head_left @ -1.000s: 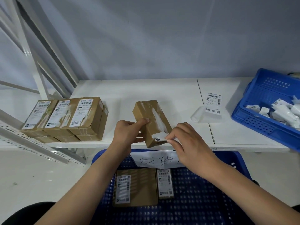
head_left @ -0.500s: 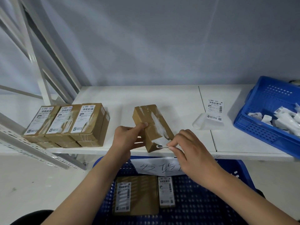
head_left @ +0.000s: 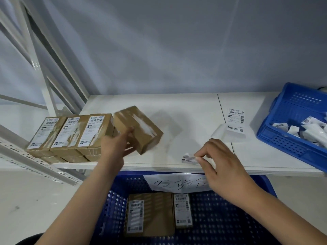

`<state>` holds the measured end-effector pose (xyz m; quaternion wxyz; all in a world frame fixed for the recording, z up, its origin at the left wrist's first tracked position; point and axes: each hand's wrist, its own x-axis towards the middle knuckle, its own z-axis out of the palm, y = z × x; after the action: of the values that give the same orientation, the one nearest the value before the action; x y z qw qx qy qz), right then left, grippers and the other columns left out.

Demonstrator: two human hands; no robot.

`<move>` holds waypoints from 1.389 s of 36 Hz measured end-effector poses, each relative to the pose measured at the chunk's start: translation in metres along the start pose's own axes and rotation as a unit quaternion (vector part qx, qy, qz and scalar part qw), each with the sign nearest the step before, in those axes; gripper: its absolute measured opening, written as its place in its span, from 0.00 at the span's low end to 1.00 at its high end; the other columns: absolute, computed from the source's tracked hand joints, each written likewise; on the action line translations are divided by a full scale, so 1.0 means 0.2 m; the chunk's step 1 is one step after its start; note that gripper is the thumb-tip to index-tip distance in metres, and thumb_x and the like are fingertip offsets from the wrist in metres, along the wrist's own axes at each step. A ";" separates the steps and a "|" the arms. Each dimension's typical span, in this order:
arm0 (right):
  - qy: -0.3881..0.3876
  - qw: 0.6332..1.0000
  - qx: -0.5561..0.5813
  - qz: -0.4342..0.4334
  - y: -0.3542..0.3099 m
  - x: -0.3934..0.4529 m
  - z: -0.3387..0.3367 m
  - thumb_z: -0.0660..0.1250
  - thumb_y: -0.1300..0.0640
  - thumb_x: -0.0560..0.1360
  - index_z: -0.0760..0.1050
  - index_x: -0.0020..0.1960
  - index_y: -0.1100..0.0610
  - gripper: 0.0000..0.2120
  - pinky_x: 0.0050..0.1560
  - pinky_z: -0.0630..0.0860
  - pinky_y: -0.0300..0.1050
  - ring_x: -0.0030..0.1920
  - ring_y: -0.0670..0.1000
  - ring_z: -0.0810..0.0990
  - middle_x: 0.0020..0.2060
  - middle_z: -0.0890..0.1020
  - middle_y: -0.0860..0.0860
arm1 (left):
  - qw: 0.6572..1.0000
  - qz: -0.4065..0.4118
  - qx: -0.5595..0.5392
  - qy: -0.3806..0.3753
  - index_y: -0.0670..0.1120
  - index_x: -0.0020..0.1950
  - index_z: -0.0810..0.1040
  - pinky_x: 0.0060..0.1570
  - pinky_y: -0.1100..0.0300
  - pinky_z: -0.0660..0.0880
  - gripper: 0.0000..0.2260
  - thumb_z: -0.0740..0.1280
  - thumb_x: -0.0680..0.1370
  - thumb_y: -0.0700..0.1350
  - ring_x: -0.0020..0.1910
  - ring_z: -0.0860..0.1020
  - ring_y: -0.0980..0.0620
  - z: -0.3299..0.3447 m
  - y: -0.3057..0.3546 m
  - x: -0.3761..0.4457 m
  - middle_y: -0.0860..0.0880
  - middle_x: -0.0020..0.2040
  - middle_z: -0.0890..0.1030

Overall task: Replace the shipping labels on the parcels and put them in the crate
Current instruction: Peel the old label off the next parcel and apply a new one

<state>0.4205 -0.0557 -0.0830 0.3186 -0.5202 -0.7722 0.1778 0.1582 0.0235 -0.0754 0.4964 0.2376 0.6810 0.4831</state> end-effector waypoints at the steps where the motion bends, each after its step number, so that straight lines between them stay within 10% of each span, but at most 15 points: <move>1: 0.009 1.000 0.002 0.011 0.02 0.00 -0.01 0.68 0.62 0.78 0.75 0.46 0.54 0.05 0.50 0.66 0.30 0.49 0.40 0.72 0.42 0.72 0.38 | 1.000 0.012 -0.008 -0.004 0.40 0.56 0.76 0.44 0.52 0.83 0.11 0.73 0.78 0.43 0.50 0.85 0.41 -0.02 0.02 0.00 0.40 0.53 0.84; 13: 0.014 0.996 0.021 0.088 0.07 0.03 -0.02 0.69 0.60 0.79 0.76 0.47 0.46 0.08 0.51 0.65 0.23 0.53 0.37 0.74 0.43 0.78 0.39 | 0.990 0.029 0.071 -0.115 0.42 0.51 0.79 0.43 0.55 0.84 0.06 0.70 0.80 0.44 0.47 0.86 0.45 0.10 -0.09 -0.06 0.43 0.52 0.85; 23: 0.006 0.991 0.022 0.132 0.10 0.06 -0.02 0.68 0.60 0.79 0.80 0.50 0.51 0.05 0.45 0.71 0.28 0.47 0.40 0.78 0.44 0.82 0.42 | 0.976 0.023 0.157 -0.146 0.39 0.66 0.78 0.34 0.64 0.80 0.16 0.69 0.82 0.46 0.46 0.85 0.49 0.19 -0.26 -0.06 0.46 0.53 0.84; 35: 0.030 0.976 0.036 0.214 0.10 0.07 -0.06 0.70 0.58 0.78 0.80 0.49 0.51 0.03 0.44 0.70 0.23 0.45 0.39 0.80 0.41 0.82 0.40 | 0.963 0.010 0.228 -0.144 0.43 0.69 0.76 0.57 0.43 0.82 0.20 0.71 0.80 0.50 0.53 0.84 0.42 0.24 -0.38 -0.01 0.44 0.60 0.82; 43: 0.112 0.889 0.243 0.370 0.19 0.04 -0.07 0.70 0.62 0.75 0.83 0.47 0.52 0.06 0.58 0.81 0.53 0.45 0.51 0.86 0.39 0.86 0.50 | 0.970 -0.011 0.202 -0.134 0.43 0.68 0.77 0.55 0.44 0.83 0.16 0.70 0.81 0.48 0.50 0.85 0.43 0.25 -0.43 -0.03 0.44 0.58 0.83; 50: 0.151 0.828 0.352 0.410 0.19 0.03 -0.09 0.68 0.69 0.75 0.81 0.49 0.64 0.05 0.52 0.83 0.42 0.40 0.47 0.86 0.46 0.83 0.60 | 0.970 -0.047 0.165 -0.169 0.45 0.71 0.72 0.55 0.44 0.83 0.24 0.74 0.78 0.47 0.52 0.85 0.43 0.25 -0.48 -0.10 0.45 0.56 0.84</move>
<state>0.4569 -0.0365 -0.0908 0.4909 -0.6615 -0.3153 0.4711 0.2254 -0.0109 -0.1538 0.5806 0.3623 0.6678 0.2928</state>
